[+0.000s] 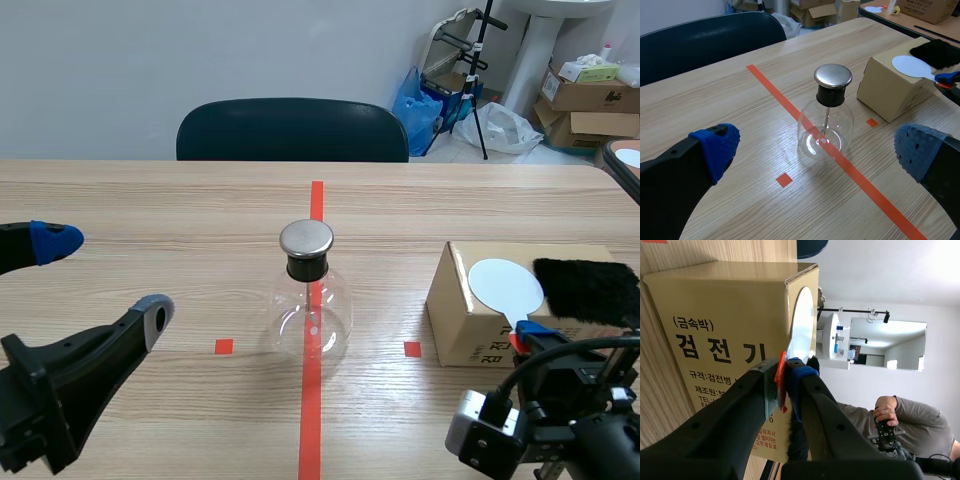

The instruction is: Do the electroscope experiment

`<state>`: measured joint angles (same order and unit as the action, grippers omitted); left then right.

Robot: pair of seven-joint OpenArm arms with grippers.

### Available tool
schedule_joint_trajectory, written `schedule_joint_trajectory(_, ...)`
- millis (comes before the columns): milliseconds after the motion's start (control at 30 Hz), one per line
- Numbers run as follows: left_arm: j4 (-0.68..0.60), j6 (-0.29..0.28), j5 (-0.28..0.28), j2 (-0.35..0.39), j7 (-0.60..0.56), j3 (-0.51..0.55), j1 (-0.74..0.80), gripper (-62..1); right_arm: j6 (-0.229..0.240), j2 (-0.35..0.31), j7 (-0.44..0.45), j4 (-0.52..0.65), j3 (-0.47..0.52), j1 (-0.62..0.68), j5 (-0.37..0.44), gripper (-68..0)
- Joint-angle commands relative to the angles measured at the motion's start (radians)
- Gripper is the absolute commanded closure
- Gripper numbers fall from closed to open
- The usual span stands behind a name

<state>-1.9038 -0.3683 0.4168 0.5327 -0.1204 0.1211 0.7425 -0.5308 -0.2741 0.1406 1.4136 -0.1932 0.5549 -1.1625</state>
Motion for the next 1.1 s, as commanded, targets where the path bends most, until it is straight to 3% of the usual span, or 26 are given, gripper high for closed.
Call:
schedule_joint_trajectory(0, -0.02, -0.002, 0.006, 0.002, -0.014, 0.001, 0.005, -62.3, 0.0, -0.003, 0.0, 0.012, 0.002, -0.009, 0.002, -1.1)
schedule_joint_trajectory(1067, -0.02, -0.013, 0.006, 0.002, -0.014, 0.001, 0.005, -62.3, 0.0, -0.003, -0.004, 0.012, 0.002, -0.009, 0.002, -1.1)
